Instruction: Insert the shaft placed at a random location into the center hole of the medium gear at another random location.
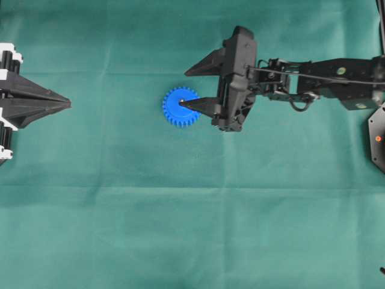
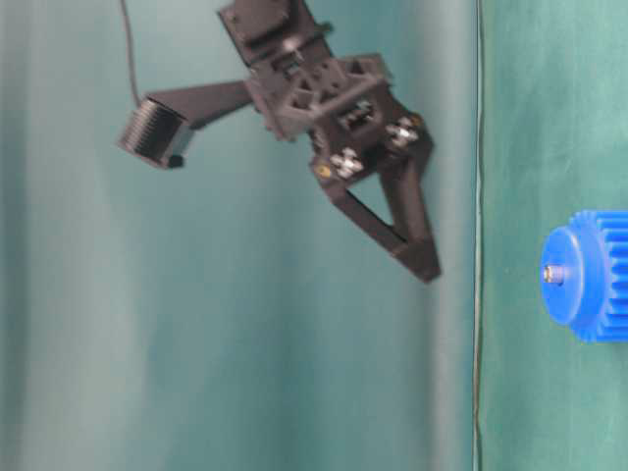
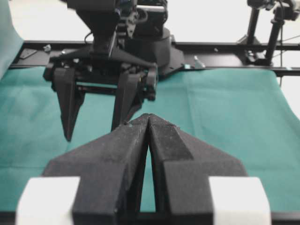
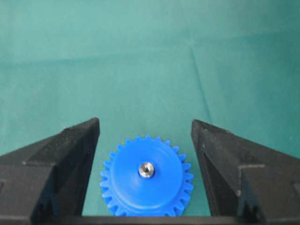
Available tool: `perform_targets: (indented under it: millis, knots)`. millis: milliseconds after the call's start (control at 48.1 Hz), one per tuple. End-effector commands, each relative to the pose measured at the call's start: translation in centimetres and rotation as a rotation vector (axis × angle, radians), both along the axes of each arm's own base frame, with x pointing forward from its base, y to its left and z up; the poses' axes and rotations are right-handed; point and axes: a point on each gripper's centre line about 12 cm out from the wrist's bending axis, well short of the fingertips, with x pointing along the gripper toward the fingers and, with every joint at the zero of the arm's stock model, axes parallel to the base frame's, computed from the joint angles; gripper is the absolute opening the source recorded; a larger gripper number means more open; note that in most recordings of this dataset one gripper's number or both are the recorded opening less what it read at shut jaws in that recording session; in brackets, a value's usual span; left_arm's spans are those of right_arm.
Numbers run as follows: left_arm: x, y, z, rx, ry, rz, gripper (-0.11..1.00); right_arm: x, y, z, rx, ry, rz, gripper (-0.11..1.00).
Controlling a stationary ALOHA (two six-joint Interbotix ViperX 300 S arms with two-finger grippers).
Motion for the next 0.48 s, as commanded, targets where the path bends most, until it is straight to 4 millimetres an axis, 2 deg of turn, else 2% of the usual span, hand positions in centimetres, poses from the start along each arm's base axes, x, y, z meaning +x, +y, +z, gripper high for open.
perform_targets:
  millis: [0,229,457]
  knots:
    - [0.3,0.0,0.9,0.003,-0.021,-0.002,0.0,-0.2,0.0,1.7,-0.004,-0.043,0.0,0.78]
    - [0.2,0.0,0.9,0.003,-0.023,-0.002,0.0,-1.5,0.2,1.4,0.002,-0.031,-0.002,0.78]
    - [0.2,0.0,0.9,0.003,-0.023,-0.002,0.0,-4.2,0.6,1.7,0.012,-0.036,-0.01,0.78]
